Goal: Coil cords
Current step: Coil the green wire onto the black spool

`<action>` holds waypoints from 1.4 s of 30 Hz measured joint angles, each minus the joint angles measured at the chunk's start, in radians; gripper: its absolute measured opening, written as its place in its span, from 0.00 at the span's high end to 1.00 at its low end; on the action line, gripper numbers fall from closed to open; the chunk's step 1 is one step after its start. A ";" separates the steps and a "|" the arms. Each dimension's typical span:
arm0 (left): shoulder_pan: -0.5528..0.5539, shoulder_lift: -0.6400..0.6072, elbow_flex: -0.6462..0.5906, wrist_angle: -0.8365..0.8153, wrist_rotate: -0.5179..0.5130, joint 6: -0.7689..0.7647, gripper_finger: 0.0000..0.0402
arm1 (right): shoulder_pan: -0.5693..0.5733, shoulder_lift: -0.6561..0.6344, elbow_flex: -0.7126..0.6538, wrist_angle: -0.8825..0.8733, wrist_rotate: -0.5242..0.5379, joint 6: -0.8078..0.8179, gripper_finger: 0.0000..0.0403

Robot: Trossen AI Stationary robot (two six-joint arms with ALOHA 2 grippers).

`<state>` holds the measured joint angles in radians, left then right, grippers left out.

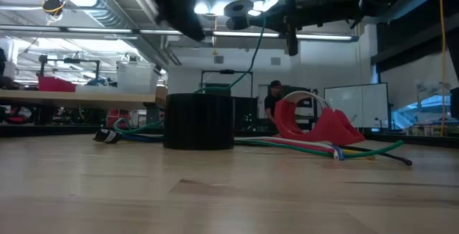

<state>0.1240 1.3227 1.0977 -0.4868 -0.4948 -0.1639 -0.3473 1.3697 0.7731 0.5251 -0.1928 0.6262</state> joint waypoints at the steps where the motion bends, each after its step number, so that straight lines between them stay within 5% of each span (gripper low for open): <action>1: 0.001 -0.046 -0.033 0.007 -0.019 0.000 0.85 | 0.000 0.000 0.000 0.000 0.000 0.000 0.99; 5: 0.002 -0.213 -0.225 0.073 -0.032 -0.069 0.85 | 0.000 0.000 0.000 0.000 0.000 -0.001 0.99; 9: -0.008 -0.324 -0.475 0.372 -0.018 -0.212 0.85 | 0.000 0.000 0.000 0.001 0.000 -0.002 0.99; 16: -0.005 -0.301 -0.719 0.838 0.015 -0.427 0.85 | 0.000 0.000 0.000 0.003 0.000 -0.002 0.99; 24: -0.006 -0.186 -0.720 1.053 0.208 -0.416 0.85 | 0.000 0.000 0.000 0.005 0.000 -0.002 0.99; 30: -0.001 -0.058 -0.671 1.091 0.217 -0.391 0.85 | 0.000 0.000 0.000 0.009 0.000 0.000 0.99; 42: 0.001 0.240 -0.442 1.180 0.215 0.036 0.85 | 0.000 0.000 0.000 0.035 -0.002 0.009 0.99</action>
<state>0.1246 1.5628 0.6553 0.6929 -0.2798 -0.1277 -0.3473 1.3701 0.7731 0.5600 -0.1947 0.6350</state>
